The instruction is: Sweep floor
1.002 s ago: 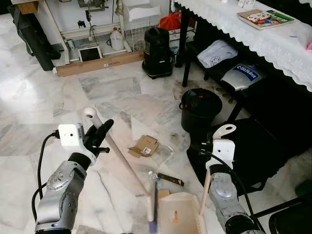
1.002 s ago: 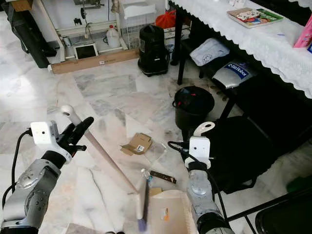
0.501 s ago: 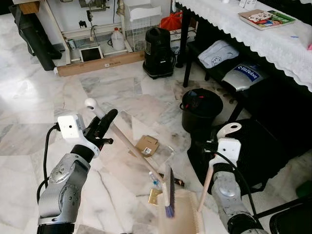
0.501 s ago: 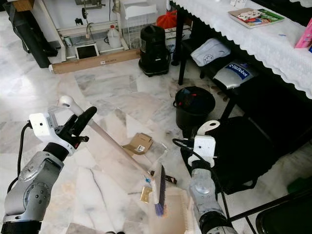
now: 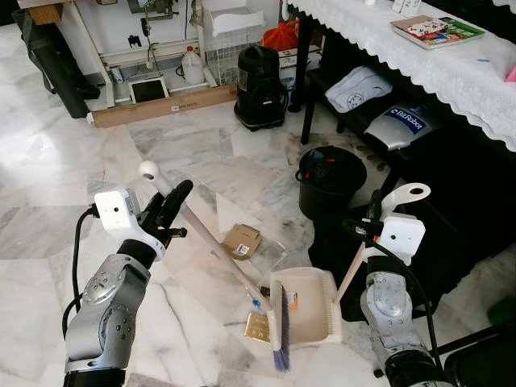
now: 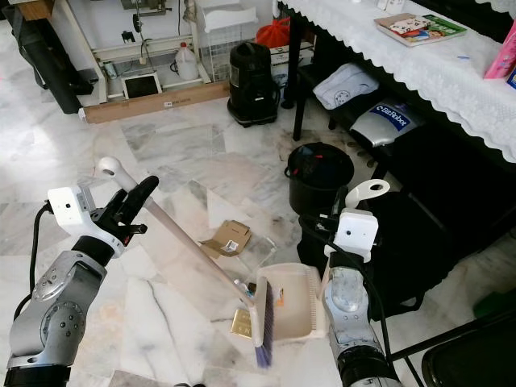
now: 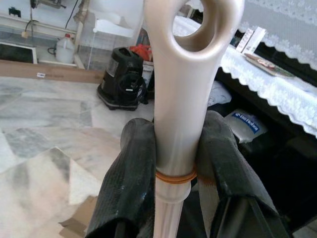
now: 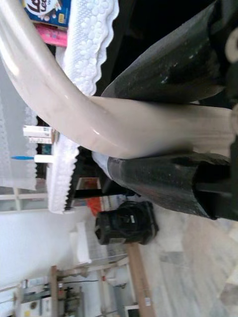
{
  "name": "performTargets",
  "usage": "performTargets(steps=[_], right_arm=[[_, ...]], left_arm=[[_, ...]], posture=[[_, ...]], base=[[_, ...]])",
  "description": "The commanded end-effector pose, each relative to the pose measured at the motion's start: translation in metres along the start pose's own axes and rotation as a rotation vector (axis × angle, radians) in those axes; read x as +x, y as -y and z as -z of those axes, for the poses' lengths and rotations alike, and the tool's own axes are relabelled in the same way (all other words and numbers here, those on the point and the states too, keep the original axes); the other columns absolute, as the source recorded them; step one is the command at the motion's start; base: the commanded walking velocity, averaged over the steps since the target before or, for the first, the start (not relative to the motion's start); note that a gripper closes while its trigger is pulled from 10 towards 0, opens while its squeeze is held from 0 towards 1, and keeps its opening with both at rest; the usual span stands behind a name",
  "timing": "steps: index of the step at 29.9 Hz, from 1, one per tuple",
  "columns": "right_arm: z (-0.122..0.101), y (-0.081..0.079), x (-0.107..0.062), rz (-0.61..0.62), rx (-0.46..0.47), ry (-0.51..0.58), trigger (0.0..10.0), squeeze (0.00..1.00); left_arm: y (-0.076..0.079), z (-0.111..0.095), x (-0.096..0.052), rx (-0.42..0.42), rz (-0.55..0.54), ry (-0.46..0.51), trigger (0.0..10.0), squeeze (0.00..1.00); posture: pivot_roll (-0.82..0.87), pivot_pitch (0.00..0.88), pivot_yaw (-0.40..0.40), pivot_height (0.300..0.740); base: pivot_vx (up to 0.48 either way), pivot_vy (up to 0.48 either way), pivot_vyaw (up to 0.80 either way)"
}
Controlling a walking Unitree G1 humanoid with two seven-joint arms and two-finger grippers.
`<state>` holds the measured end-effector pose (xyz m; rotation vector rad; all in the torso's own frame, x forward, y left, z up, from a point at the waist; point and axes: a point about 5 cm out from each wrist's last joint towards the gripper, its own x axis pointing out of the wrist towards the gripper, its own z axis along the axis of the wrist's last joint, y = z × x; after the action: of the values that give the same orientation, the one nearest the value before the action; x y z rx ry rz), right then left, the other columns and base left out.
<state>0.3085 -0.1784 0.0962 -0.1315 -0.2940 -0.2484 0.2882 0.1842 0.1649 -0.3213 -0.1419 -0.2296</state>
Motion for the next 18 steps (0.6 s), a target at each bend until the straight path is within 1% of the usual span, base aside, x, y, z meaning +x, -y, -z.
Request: performTargets(steps=[1, 5, 8, 11, 15, 16, 18], right_arm=[[0.006, -0.002, -0.006, -0.026, -0.042, -0.019, 10.0, 0.00], [0.011, -0.003, -0.011, -0.028, -0.048, -0.041, 10.0, 0.00], [0.015, 0.000, -0.014, -0.027, -0.071, -0.058, 10.0, 0.00], [0.019, 0.006, -0.018, -0.013, -0.115, -0.060, 10.0, 0.00], [0.021, 0.009, -0.019, -0.007, -0.129, -0.068, 10.0, 0.00], [0.023, 0.012, -0.020, 0.004, -0.150, -0.077, 10.0, 0.00], [0.024, 0.014, -0.020, 0.009, -0.156, -0.080, 10.0, 0.00]], left_arm=[[-0.001, -0.009, -0.002, 0.050, 0.010, 0.043, 10.0, 0.00], [-0.004, -0.007, -0.004, 0.075, 0.009, 0.028, 10.0, 0.00], [-0.008, -0.006, -0.006, 0.090, -0.006, 0.017, 10.0, 0.00], [-0.012, -0.006, -0.007, 0.112, -0.015, 0.013, 10.0, 0.00], [-0.013, -0.006, -0.007, 0.123, -0.014, 0.010, 10.0, 0.00], [-0.014, -0.007, -0.008, 0.127, -0.014, 0.008, 10.0, 0.00], [-0.015, -0.007, -0.009, 0.130, -0.016, 0.006, 10.0, 0.00]], posture=[[0.06, 0.114, 0.014, 0.740], [0.06, 0.117, 0.017, 0.740], [0.06, 0.121, 0.022, 0.740], [0.06, 0.123, 0.026, 0.740], [0.06, 0.124, 0.027, 0.740], [0.07, 0.124, 0.028, 0.740], [0.07, 0.128, 0.029, 0.740]], base=[[0.000, 0.000, 0.00], [0.000, 0.000, 0.00], [0.000, 0.000, 0.00], [0.000, 0.000, 0.00], [0.000, 0.000, 0.00], [0.000, 0.000, 0.00], [0.000, 0.000, 0.00]])
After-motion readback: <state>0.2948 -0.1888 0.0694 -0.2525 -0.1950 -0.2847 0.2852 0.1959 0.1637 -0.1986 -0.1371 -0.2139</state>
